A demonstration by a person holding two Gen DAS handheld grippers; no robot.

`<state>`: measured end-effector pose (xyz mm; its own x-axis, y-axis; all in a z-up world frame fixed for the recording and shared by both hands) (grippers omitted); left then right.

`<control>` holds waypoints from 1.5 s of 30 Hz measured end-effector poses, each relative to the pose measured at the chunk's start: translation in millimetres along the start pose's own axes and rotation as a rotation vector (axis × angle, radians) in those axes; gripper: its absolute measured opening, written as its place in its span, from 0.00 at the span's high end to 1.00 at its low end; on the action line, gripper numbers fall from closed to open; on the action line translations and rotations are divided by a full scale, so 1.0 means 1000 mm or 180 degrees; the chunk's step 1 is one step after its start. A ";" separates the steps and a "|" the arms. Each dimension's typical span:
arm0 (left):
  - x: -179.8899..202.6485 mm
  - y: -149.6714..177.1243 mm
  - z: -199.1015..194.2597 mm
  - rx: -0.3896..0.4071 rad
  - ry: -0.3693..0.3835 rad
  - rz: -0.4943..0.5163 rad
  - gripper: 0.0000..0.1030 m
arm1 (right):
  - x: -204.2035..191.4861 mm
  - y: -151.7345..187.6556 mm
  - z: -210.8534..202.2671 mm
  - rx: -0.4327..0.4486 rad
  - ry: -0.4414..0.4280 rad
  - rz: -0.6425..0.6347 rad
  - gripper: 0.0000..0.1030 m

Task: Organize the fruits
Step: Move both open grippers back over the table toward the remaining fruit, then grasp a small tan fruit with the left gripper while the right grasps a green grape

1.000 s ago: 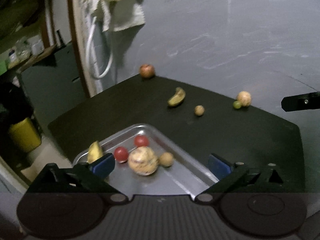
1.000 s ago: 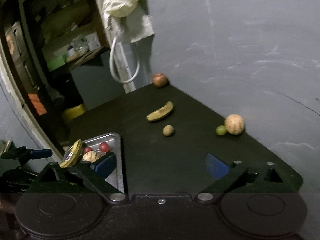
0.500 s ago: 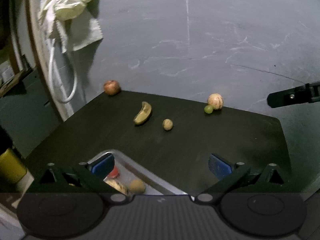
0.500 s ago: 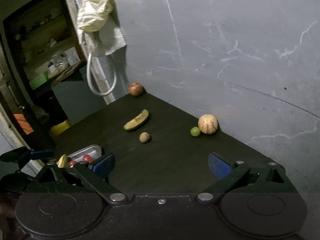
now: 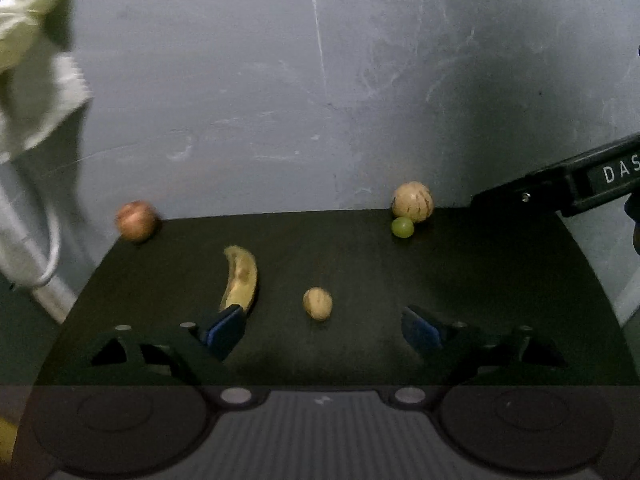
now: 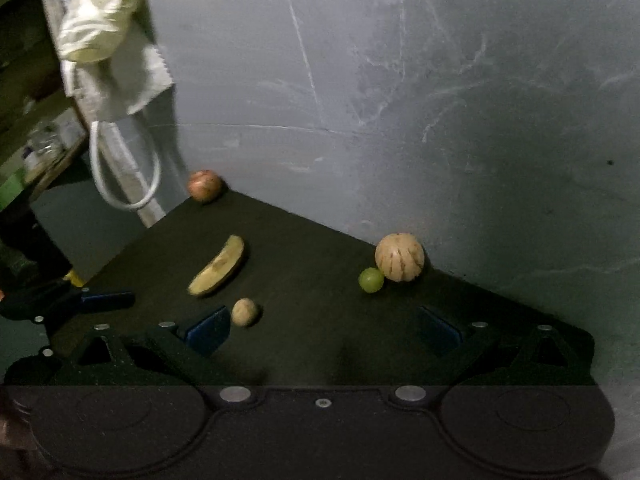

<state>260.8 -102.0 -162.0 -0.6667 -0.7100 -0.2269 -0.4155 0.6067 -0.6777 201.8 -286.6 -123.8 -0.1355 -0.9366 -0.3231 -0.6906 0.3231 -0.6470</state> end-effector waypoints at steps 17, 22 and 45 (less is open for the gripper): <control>-0.011 0.012 0.092 -0.0205 0.0588 0.0408 0.58 | 0.008 0.002 0.100 -0.0091 0.0586 0.0378 0.09; -0.013 0.010 0.098 -0.0221 0.0634 0.0412 0.62 | 0.010 0.001 0.110 -0.0107 0.0680 0.0379 0.10; -0.018 0.013 0.102 -0.0230 0.0780 0.0340 0.73 | 0.009 -0.003 0.156 -0.0010 0.1116 0.0496 0.42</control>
Point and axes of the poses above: each gripper's, at about its wrist camera, not at the fingertips, and z roughly the way its jaws point, x to its right, y to its underside, the point moved 6 cm from there along z, roughly the way its jaws point, and after that the axes turned 9 degrees about z, right-handed, at the moved point
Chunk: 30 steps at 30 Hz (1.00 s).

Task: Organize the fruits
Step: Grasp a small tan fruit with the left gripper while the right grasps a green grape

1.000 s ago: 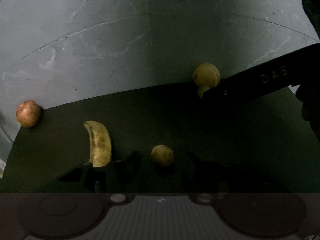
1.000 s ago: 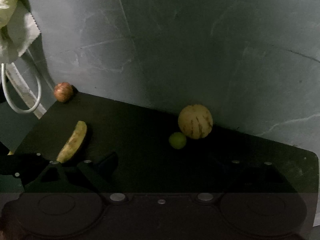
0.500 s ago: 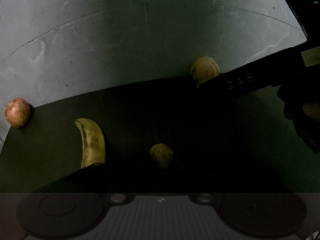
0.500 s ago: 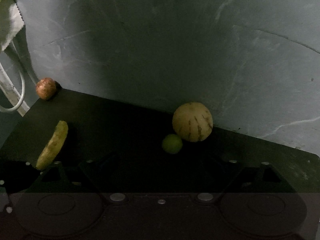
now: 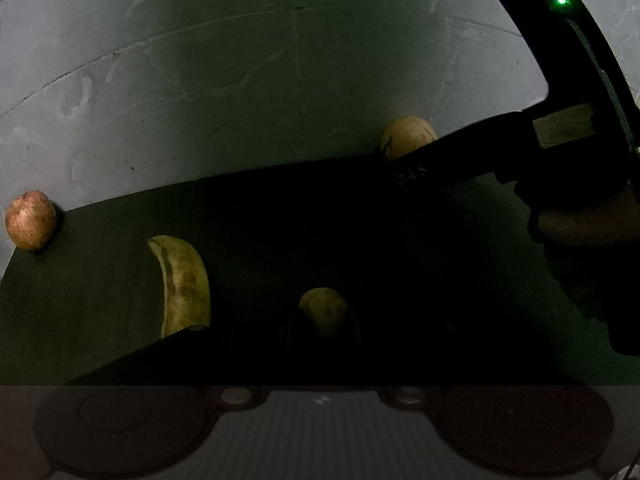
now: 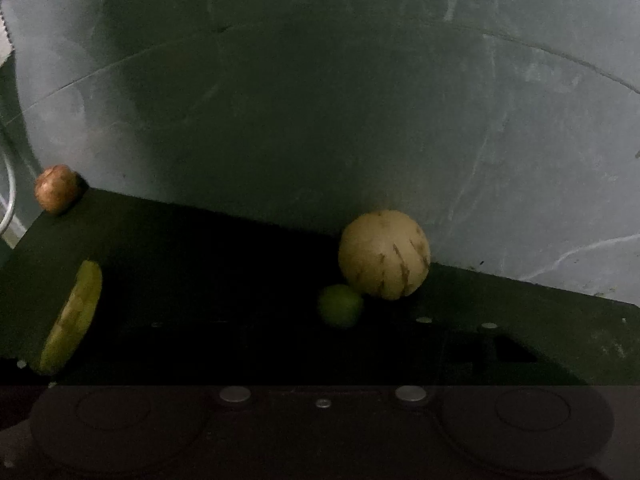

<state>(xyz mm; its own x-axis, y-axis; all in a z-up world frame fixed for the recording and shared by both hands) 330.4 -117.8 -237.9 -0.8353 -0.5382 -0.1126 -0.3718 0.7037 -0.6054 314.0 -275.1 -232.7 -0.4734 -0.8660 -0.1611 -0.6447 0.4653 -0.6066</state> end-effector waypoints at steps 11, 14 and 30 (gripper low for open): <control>0.003 0.000 -0.002 -0.0020 -0.0035 -0.0136 0.73 | 0.003 0.005 -0.003 0.0064 0.0068 -0.0120 0.78; 0.004 -0.002 -0.002 0.0010 -0.0052 -0.0177 0.73 | 0.008 0.005 -0.010 0.0066 0.0000 -0.0130 0.78; 0.011 -0.021 -0.055 0.0188 -0.0448 -0.0628 0.73 | 0.000 0.015 -0.114 0.0110 -0.0798 -0.0579 0.78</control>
Point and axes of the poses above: each gripper's, at about its wrist camera, not at the fingertips, and z roughly the way its jaws point, x to its right, y to its underside, the point moved 6 cm from there along z, roughly the way its jaws point, and after that the axes turned 9 degrees about z, right-handed, at the moved point
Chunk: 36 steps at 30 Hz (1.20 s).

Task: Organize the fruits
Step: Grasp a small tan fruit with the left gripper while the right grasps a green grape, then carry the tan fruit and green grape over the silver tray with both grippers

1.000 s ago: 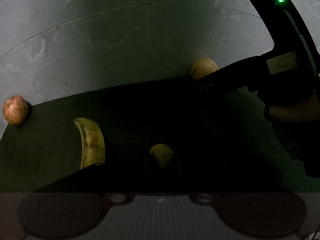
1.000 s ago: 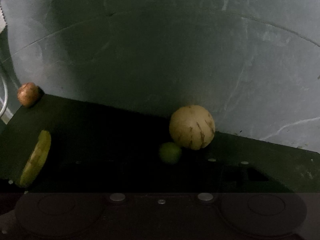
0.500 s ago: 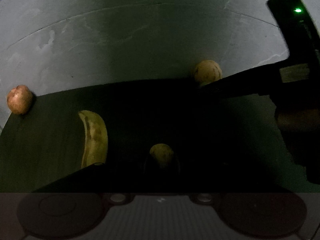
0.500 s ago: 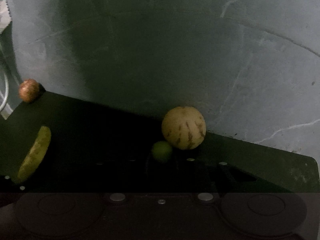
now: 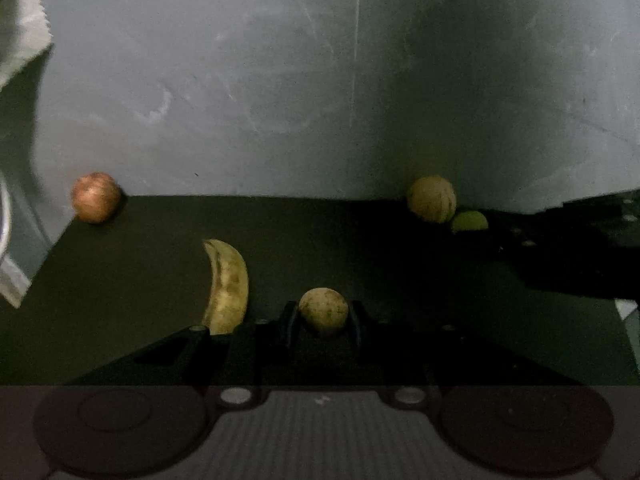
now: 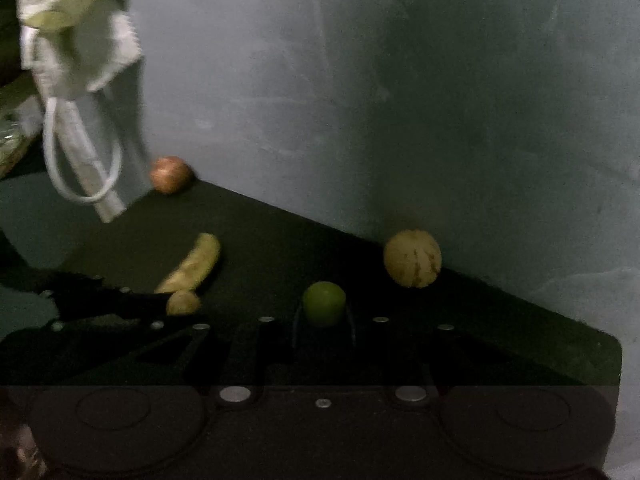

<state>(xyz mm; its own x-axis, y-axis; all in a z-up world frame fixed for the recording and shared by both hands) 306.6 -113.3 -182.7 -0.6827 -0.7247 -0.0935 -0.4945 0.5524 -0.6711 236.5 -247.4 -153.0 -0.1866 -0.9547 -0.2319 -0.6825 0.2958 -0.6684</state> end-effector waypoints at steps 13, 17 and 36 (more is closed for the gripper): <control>0.015 0.005 -0.100 0.0220 -0.0649 -0.0467 0.73 | -0.023 -0.018 -0.097 0.0295 -0.0703 -0.0418 0.77; 0.021 0.015 -0.131 0.0291 -0.0834 -0.0608 0.73 | -0.034 -0.017 -0.126 0.0355 -0.0916 -0.0556 0.77; 0.045 0.070 -0.237 0.0423 -0.1465 -0.1105 0.73 | -0.089 0.014 -0.215 0.0425 -0.1734 -0.1179 0.77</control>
Point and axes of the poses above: each gripper's, at about its wrist camera, not at the fingertips, and z roughly the way its jaws point, x to its right, y to its underside, the point moved 6 cm from there along z, roughly the way its jaws point, and after that the axes turned 9 degrees about z, right-handed, at the moved point
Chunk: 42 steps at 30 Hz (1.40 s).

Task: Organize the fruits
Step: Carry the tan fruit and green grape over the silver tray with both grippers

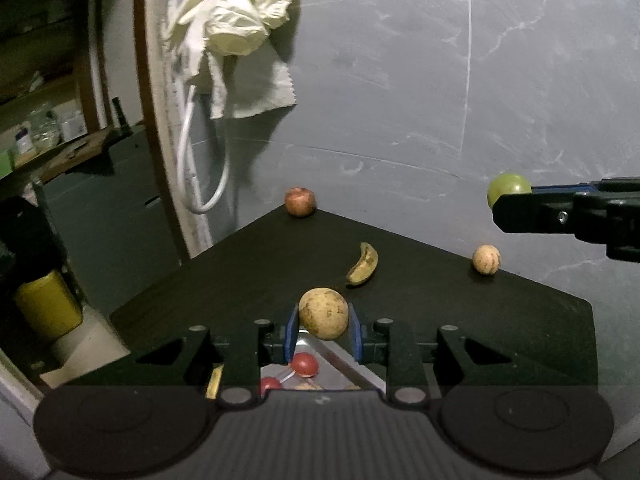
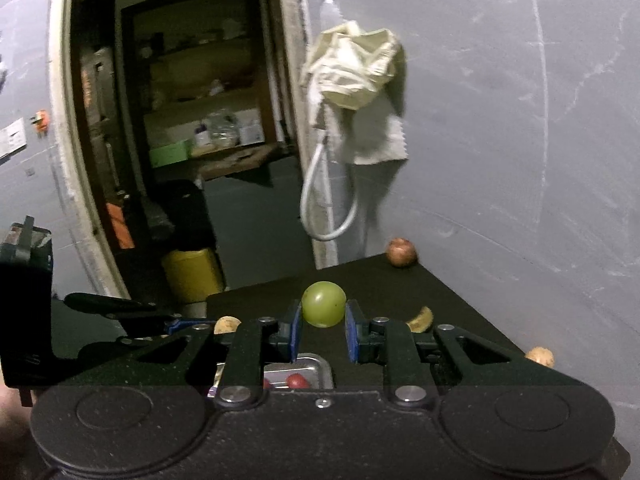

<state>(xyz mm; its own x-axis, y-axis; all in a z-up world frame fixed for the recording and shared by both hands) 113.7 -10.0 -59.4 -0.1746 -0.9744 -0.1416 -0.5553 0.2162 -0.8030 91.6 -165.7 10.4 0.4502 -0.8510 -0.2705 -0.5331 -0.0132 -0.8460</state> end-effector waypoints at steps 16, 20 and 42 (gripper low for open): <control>-0.007 0.059 -0.029 -0.0152 -0.0139 -0.0303 0.73 | -0.029 0.031 -0.005 -0.0230 -0.0300 -0.0271 0.77; 0.000 0.086 -0.028 -0.0311 -0.0088 -0.0338 0.73 | -0.026 0.047 -0.002 -0.0362 -0.0293 -0.0302 0.77; 0.022 0.143 0.045 -0.0768 0.0134 -0.0035 0.73 | -0.006 0.148 0.102 -0.1424 -0.0342 -0.0752 0.77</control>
<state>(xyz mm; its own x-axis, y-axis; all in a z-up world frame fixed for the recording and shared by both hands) 67.0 -3.6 -202.8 -0.1986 -0.9744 -0.1053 -0.7347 0.2191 -0.6421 83.3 -108.9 -160.5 0.6538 -0.7393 -0.1613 -0.6516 -0.4418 -0.6166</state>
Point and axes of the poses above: each gripper's, at about its wrist camera, not at the fingertips, and z roughly the way its jaws point, x to its right, y to its underside, the point moved 6 cm from there along z, roughly the way its jaws point, and after that the axes turned 9 degrees about z, right-handed, at the moved point
